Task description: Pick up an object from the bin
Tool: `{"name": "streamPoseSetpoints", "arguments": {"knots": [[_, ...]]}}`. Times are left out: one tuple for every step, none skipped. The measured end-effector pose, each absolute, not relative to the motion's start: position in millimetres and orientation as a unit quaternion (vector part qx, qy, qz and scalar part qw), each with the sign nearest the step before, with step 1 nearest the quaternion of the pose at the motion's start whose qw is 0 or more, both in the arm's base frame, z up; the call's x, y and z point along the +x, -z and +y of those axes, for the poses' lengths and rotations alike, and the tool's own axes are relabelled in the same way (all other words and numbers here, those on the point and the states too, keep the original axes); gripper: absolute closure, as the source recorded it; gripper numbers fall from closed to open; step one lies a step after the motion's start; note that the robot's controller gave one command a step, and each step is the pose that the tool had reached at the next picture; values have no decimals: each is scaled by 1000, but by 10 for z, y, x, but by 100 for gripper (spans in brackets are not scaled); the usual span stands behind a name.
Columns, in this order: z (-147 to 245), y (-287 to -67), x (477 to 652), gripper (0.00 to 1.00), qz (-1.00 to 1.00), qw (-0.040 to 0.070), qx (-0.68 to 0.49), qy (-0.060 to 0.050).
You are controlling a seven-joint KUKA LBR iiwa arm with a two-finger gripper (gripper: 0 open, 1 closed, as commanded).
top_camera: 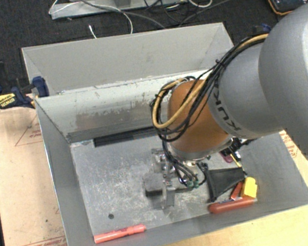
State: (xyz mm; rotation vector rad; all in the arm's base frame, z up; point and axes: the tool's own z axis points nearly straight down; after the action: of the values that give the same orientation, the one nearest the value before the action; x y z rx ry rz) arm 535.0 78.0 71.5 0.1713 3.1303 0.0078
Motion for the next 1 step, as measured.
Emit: {"name": "streamPoseSetpoints", "arguments": {"knots": [[772,-716,5360,0,999,7,53,-4]]}}
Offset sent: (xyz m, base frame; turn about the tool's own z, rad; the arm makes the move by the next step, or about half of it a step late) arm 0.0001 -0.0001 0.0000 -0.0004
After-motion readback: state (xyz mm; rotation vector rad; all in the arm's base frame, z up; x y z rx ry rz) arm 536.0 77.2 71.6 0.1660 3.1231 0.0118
